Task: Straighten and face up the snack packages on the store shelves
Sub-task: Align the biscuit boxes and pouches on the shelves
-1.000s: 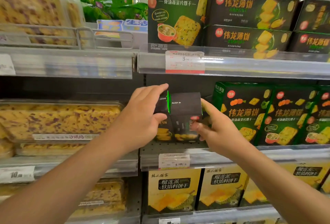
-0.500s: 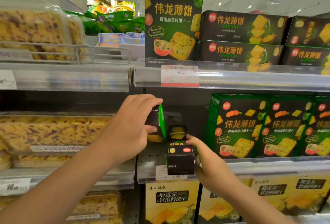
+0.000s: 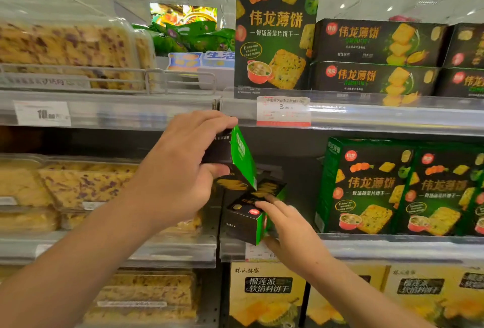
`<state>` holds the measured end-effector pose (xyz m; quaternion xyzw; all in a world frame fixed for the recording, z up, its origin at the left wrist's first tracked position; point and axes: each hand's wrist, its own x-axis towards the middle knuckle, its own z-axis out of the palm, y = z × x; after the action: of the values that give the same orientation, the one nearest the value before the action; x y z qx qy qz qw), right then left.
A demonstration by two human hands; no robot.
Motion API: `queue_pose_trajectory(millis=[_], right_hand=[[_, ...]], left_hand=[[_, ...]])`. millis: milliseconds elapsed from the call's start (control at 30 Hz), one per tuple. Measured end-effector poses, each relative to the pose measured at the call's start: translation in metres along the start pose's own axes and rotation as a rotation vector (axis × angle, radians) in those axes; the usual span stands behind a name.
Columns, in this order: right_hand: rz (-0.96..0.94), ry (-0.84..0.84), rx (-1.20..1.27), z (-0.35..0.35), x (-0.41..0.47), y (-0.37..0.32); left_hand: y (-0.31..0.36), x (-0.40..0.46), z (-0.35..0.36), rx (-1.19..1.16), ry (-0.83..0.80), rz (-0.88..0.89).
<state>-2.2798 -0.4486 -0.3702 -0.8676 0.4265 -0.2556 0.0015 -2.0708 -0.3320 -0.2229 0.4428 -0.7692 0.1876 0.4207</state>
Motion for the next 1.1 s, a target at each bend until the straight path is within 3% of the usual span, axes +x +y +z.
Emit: queue_pose_trajectory(millis=[233,400,600,733,867,967,1100], right_hand=[[-0.023,-0.047,0.166,0.014,0.009,-0.021],[-0.012,-0.144,0.078,0.008,0.012,-0.036],[-0.076,-0.123,0.008,-0.075,-0.012,-0.032],[-0.019,0.012,-0.088,-0.178,-0.007,-0.046],[-0.091,0.281,-0.238,-0.269,0.031,-0.060],[-0.103,0.423,-0.317,-0.312,0.082,-0.068],[-0.133,0.474,-0.425,-0.335,0.149,-0.079]], left_hand=[[-0.007,0.004,-0.029,-0.238,0.134,-0.141],[-0.023,0.016,-0.037,-0.531,0.236,-0.259],[-0.043,0.039,-0.054,-0.932,0.366,-0.363],[-0.060,0.062,-0.064,-1.125,0.462,-0.437],[-0.072,0.075,-0.059,-1.121,0.492,-0.452],[-0.076,0.080,-0.053,-1.092,0.472,-0.450],[-0.077,0.085,-0.047,-1.058,0.440,-0.409]])
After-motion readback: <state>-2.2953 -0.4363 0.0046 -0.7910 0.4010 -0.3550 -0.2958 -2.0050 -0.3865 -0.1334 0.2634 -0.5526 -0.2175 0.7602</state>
